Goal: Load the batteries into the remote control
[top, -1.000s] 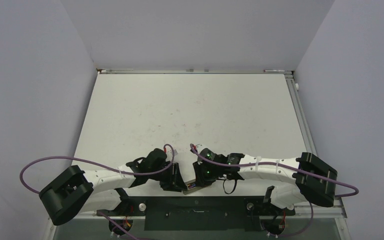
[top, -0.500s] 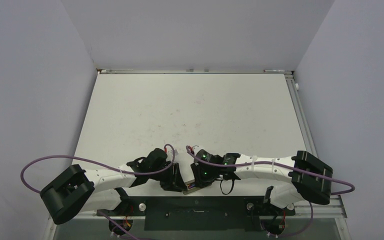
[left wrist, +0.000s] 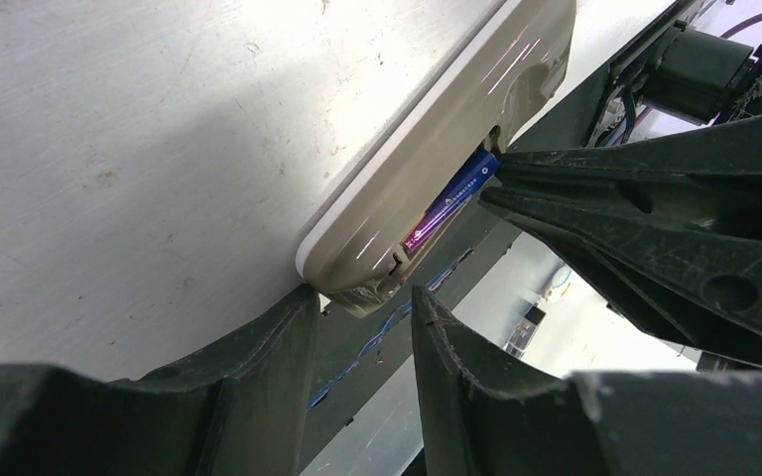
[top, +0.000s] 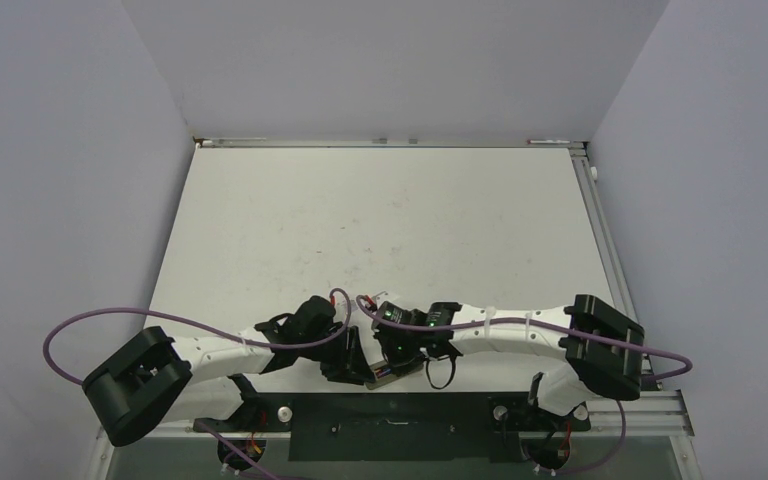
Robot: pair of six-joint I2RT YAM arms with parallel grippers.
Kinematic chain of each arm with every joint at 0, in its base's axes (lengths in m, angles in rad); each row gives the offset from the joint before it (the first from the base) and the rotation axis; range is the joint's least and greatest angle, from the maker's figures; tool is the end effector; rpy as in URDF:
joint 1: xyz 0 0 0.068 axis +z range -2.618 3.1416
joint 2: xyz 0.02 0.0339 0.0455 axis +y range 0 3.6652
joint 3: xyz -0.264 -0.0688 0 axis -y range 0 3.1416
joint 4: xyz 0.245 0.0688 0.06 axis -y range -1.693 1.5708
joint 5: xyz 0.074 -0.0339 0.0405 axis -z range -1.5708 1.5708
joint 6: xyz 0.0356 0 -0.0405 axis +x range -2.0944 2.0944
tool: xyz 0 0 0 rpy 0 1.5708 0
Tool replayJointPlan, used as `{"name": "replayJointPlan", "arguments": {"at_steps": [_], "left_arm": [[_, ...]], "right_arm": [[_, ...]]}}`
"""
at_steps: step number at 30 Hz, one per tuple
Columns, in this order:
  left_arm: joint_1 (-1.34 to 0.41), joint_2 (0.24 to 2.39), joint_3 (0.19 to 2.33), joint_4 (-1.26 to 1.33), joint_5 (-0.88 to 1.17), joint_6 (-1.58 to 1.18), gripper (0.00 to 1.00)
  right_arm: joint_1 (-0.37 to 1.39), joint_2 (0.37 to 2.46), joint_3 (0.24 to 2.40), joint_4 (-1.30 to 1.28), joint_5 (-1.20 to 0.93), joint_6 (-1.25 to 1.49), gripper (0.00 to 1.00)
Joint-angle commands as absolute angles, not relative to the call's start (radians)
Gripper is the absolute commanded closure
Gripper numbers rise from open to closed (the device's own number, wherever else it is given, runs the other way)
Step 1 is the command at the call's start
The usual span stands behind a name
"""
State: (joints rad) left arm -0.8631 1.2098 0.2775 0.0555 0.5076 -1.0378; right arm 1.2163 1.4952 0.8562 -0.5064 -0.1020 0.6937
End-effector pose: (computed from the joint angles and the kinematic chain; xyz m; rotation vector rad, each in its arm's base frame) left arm 0.1092 -0.1542 0.1187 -0.0177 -2.8708 1.2721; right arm 0.0930 0.2617 0.1791 -0.7849 2.8106 0.6004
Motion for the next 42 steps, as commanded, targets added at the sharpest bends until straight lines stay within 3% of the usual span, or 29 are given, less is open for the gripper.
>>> {"name": "replayJointPlan", "arguments": {"at_steps": [1, 26, 42], "left_arm": [[-0.868, 1.222, 0.308, 0.097, 0.507, -1.019, 0.64], [-0.870, 1.232, 0.310, 0.080, 0.522, -0.967, 0.64], [-0.865, 1.203, 0.271, 0.064, 0.490, -0.956, 0.64]], "right_arm": [[1.241, 1.541, 0.935, -0.568, -0.067, 0.717, 0.91], [1.324, 1.819, 1.177, -0.787, 0.058, 0.701, 0.91], [1.304, 1.765, 1.227, -0.816, 0.125, 0.752, 0.90]]}}
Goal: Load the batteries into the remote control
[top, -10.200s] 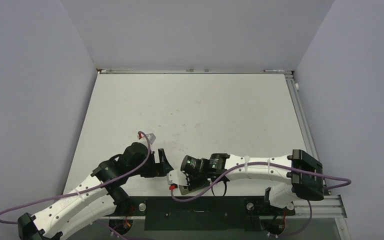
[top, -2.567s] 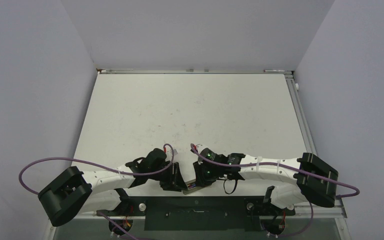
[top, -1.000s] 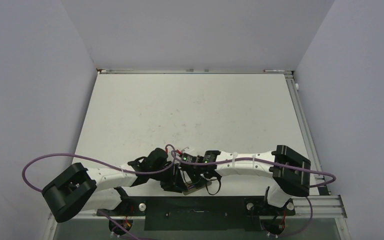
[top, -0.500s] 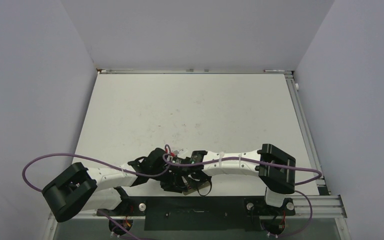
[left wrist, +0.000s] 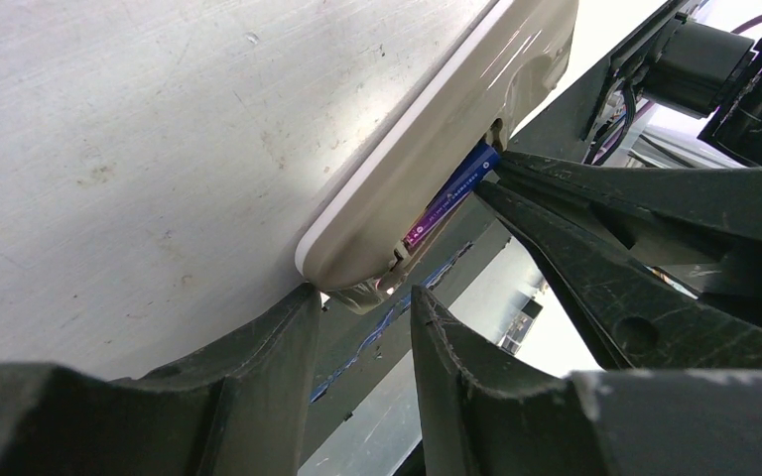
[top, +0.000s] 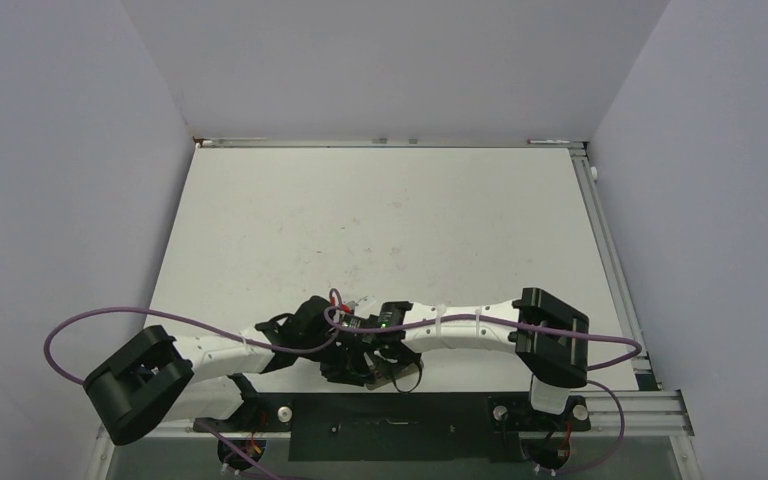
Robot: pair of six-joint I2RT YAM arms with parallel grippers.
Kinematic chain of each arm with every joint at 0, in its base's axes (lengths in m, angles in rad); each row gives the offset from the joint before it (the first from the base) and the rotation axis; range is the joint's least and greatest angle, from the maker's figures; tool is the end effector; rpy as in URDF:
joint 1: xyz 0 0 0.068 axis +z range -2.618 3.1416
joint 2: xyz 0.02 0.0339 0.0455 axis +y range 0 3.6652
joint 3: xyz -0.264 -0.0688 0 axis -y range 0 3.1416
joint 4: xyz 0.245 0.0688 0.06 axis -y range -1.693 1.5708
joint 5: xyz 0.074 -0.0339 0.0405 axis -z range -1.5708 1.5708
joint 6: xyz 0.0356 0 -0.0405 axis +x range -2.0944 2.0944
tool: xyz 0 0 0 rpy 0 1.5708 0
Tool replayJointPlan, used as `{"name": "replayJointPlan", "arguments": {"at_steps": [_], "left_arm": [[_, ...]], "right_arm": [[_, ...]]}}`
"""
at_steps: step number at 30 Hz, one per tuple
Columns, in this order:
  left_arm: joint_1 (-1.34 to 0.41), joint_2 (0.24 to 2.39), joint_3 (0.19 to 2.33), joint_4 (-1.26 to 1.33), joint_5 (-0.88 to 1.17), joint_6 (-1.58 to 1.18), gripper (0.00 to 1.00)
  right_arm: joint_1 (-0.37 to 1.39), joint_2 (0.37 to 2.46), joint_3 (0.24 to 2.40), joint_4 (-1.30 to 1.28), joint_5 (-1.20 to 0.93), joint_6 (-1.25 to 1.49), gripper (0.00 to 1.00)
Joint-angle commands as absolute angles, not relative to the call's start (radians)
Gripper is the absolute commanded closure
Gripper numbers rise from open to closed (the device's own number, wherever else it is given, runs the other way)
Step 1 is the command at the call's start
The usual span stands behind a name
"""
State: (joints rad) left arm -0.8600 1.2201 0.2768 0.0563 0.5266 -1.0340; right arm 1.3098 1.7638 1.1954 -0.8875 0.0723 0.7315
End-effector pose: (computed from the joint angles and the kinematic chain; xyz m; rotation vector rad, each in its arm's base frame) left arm 0.1090 -0.1541 0.1171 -0.0246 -2.8528 1.2674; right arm 0.0856 0.3104 0.1825 -0.8547 2.8951 0.0909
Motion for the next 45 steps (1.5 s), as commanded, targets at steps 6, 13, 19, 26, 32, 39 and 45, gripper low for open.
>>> {"name": "replayJointPlan", "arguments": {"at_steps": [6, 13, 19, 26, 32, 39, 45], "left_arm": [[-0.856, 1.196, 0.265, 0.056, 0.484, -0.954, 0.64], [-0.854, 1.189, 0.269, 0.050, 0.480, -0.954, 0.64], [-0.854, 1.177, 0.274, 0.039, 0.482, -0.953, 0.64], [-0.853, 1.165, 0.267, 0.034, 0.476, -0.956, 0.64], [-0.854, 1.167, 0.267, 0.035, 0.478, -0.956, 0.64], [-0.853, 1.162, 0.267, 0.032, 0.476, -0.956, 0.64], [-0.854, 1.165, 0.270, 0.033, 0.476, -0.956, 0.64]], "right_arm": [[1.288, 1.704, 1.214, -0.836, 0.174, 0.770, 0.86], [1.275, 1.648, 1.192, -0.833, 0.191, 0.781, 0.86], [1.272, 1.630, 1.135, -0.771, 0.130, 0.791, 0.86], [1.254, 1.580, 1.045, -0.690, 0.068, 0.825, 0.86], [1.249, 1.570, 1.025, -0.660, 0.046, 0.830, 0.86], [1.250, 1.569, 1.017, -0.660, 0.026, 0.836, 0.87], [1.251, 1.555, 1.013, -0.674, 0.028, 0.845, 0.87]]}}
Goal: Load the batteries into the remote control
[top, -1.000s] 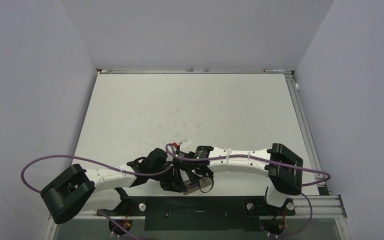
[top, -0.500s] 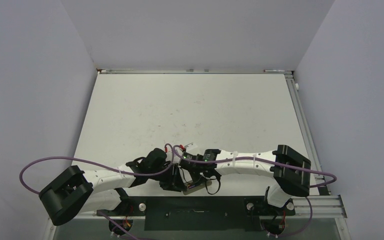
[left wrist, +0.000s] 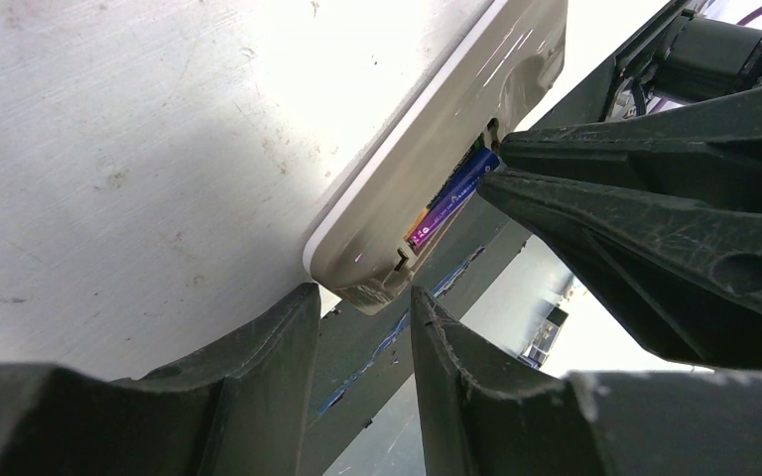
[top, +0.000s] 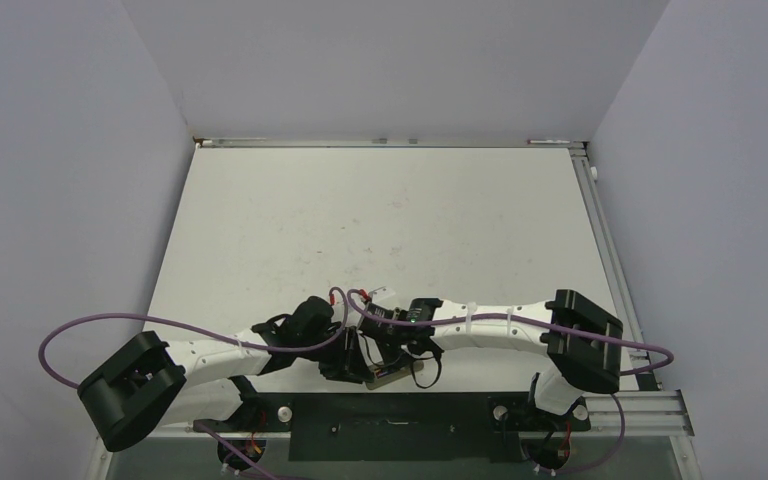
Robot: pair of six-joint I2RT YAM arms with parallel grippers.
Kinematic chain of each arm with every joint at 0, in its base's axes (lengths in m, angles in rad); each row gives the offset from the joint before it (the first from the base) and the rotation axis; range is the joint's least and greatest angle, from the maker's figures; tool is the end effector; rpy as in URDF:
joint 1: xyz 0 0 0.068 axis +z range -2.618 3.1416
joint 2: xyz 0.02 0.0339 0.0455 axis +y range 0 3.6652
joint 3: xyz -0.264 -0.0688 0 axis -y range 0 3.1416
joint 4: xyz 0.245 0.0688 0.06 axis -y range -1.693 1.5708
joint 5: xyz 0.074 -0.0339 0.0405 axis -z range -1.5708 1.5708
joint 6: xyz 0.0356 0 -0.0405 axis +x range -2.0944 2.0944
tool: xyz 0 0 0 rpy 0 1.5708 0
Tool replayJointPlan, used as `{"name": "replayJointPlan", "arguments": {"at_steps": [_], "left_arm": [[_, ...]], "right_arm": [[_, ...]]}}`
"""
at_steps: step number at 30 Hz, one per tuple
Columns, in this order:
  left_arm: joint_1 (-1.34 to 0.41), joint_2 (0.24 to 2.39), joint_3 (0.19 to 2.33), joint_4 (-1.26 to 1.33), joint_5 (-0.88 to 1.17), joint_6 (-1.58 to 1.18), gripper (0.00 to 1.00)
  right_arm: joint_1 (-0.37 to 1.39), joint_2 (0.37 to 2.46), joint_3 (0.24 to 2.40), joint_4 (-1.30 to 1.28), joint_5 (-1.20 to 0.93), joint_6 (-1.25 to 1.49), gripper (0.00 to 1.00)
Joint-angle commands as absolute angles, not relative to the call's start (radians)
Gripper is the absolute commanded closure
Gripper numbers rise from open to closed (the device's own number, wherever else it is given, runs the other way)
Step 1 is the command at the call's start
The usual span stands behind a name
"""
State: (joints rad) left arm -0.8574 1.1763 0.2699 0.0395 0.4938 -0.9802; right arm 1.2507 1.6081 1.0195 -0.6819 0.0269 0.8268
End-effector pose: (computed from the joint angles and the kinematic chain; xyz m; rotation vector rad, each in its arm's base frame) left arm 0.1083 -0.1509 0.1210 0.0876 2.8336 -1.2557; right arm 0.0951 0.2838 0.1865 -0.6135 2.8797 0.3638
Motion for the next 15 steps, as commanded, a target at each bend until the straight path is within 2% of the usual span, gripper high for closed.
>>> {"name": "replayJointPlan", "arguments": {"at_steps": [1, 15], "left_arm": [[-0.854, 1.166, 0.271, 0.034, 0.476, -0.955, 0.64], [-0.853, 1.180, 0.281, 0.034, 0.477, -0.951, 0.64]], "right_arm": [[1.251, 1.553, 1.011, -0.675, 0.028, 0.846, 0.87], [1.253, 1.545, 0.993, -0.682, 0.017, 0.855, 0.87]]}}
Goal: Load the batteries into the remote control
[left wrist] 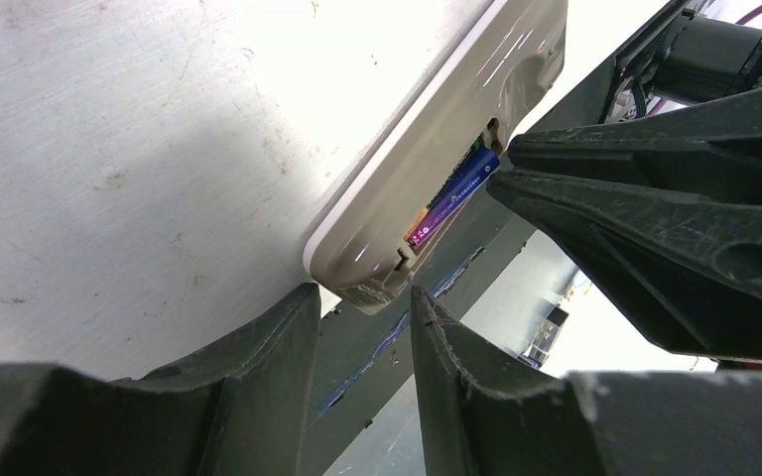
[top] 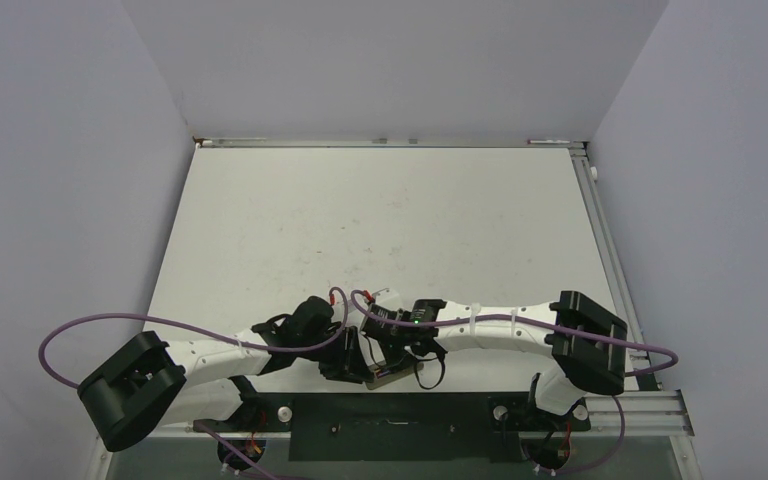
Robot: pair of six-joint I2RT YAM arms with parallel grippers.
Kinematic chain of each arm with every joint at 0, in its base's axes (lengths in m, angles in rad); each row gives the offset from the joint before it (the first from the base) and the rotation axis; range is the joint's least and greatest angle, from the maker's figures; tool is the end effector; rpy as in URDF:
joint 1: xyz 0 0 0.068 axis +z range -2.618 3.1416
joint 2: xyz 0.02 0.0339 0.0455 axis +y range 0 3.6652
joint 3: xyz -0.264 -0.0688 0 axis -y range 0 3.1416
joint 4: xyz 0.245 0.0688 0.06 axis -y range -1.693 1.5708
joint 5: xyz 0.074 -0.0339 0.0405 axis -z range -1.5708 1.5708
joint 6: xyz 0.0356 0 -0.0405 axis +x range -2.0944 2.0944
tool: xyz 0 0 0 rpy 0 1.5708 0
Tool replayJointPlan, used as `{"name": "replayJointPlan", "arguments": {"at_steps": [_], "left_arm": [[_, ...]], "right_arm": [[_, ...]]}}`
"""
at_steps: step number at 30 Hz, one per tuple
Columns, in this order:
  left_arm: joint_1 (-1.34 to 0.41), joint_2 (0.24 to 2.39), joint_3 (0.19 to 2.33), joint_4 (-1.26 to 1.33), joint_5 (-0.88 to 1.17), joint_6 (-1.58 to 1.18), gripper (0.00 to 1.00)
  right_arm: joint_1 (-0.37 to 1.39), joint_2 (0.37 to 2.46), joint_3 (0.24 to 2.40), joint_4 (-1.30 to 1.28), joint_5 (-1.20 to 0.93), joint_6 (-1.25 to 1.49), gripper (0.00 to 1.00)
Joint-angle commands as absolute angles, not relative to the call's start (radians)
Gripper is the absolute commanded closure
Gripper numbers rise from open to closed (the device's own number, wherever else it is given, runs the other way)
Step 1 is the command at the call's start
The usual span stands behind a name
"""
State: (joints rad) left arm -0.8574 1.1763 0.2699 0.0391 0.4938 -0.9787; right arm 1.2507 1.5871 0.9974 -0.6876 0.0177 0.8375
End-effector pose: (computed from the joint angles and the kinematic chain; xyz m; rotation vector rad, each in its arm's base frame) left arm 0.1083 -0.1509 0.1210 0.0895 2.8334 -1.2551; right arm 0.0928 0.2779 0.1862 -0.6028 2.8948 0.3647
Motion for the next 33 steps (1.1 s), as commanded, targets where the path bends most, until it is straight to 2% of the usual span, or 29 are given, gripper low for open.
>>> {"name": "replayJointPlan", "arguments": {"at_steps": [1, 12, 15, 33], "left_arm": [[-0.853, 1.181, 0.282, 0.035, 0.477, -0.950, 0.64], [-0.854, 1.182, 0.278, 0.034, 0.476, -0.948, 0.64], [-0.854, 1.187, 0.276, 0.039, 0.476, -0.948, 0.64], [-0.853, 1.181, 0.270, 0.041, 0.476, -0.950, 0.64]], "right_arm": [[1.254, 1.546, 0.992, -0.680, 0.016, 0.855, 0.87], [1.261, 1.569, 0.991, -0.648, 0.009, 0.856, 0.87], [1.261, 1.576, 0.991, -0.643, 0.008, 0.854, 0.91], [1.275, 1.600, 0.976, -0.609, -0.044, 0.867, 0.91]]}}
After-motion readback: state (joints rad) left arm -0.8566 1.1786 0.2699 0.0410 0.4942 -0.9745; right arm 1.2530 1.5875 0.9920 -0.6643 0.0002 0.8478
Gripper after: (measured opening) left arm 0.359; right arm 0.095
